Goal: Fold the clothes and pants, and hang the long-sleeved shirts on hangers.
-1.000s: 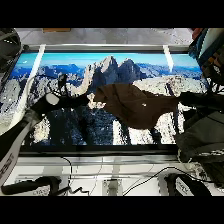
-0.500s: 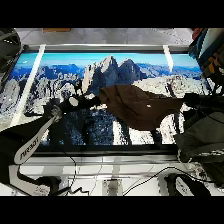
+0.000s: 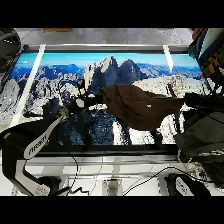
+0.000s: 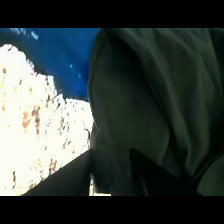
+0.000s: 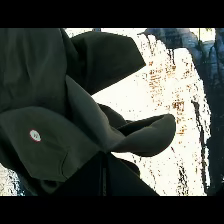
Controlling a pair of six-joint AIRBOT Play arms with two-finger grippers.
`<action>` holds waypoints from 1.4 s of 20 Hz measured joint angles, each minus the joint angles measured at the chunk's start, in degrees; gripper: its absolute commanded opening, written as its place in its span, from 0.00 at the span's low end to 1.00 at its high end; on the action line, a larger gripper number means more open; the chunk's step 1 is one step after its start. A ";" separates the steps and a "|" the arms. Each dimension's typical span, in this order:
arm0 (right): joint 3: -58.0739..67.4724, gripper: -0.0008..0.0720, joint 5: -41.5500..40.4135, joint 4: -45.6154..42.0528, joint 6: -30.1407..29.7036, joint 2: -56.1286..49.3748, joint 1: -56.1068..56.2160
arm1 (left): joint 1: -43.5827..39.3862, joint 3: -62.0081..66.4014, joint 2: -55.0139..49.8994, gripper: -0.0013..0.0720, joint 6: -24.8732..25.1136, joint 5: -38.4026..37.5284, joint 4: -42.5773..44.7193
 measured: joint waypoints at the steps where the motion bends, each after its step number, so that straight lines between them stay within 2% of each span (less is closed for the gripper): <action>1: 0.00 0.03 -0.02 0.00 0.00 0.00 0.00 | -0.42 0.04 -0.11 0.04 -0.17 1.03 -0.02; 6: 0.00 0.03 -0.33 0.00 -0.02 0.00 0.00 | -1.22 0.17 0.48 0.03 -0.33 3.65 0.07; 9: 0.00 0.03 -3.23 0.11 0.11 0.04 0.00 | 0.15 0.17 4.28 0.03 -0.35 4.00 4.07; 14: 0.42 0.03 -12.76 2.27 4.79 0.07 0.00 | 6.69 0.17 19.17 0.03 -0.33 5.66 17.70; 18: 3.93 0.03 -16.74 6.01 6.38 0.07 0.00 | 14.91 0.17 33.79 0.04 -0.31 10.32 27.43; 24: 14.67 0.03 -13.07 8.59 6.54 0.17 0.00 | 27.76 0.17 50.34 0.04 -0.31 13.62 32.54; 28: 23.74 0.03 -2.75 9.73 3.56 0.81 0.00 | 31.74 0.20 58.05 0.04 -0.31 13.03 33.35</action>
